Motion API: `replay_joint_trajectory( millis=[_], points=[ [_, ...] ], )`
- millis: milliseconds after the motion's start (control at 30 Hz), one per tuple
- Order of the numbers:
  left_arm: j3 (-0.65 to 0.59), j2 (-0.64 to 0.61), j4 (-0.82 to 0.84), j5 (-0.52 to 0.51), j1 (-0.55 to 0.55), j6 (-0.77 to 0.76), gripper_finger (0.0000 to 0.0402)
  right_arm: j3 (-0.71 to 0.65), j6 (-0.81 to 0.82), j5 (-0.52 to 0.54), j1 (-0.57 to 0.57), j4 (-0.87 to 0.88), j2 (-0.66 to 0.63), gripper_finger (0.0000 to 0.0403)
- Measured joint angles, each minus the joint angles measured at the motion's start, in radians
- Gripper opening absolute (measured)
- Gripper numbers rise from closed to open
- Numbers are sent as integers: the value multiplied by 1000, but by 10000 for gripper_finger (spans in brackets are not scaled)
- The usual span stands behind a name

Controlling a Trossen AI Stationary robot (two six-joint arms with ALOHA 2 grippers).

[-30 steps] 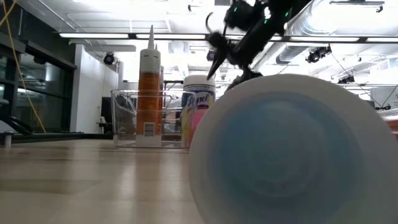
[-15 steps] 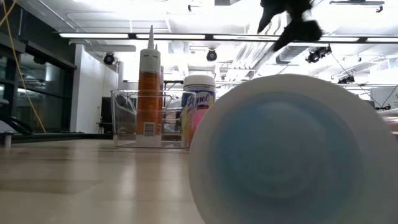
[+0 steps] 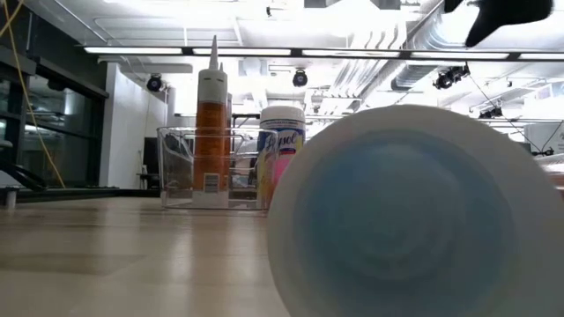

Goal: Pick & place silicon tubes, Sealant and Lysol wipes
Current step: Put the right blue sealant into the pink container

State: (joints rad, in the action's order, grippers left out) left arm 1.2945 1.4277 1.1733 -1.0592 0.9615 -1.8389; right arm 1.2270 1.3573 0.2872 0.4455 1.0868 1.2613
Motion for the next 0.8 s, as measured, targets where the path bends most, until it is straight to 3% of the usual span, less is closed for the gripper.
replay_joint_trajectory(
  millis=[200,567,800],
  points=[
    [0,0,-33,6,0,2,346,-35,155,37,153,-5,6,272],
    [0,0,-56,1,0,2,346,-233,405,-65,371,-150,6,272],
    [0,0,-54,0,0,18,346,-341,553,-159,416,-288,6,272]
  ],
)
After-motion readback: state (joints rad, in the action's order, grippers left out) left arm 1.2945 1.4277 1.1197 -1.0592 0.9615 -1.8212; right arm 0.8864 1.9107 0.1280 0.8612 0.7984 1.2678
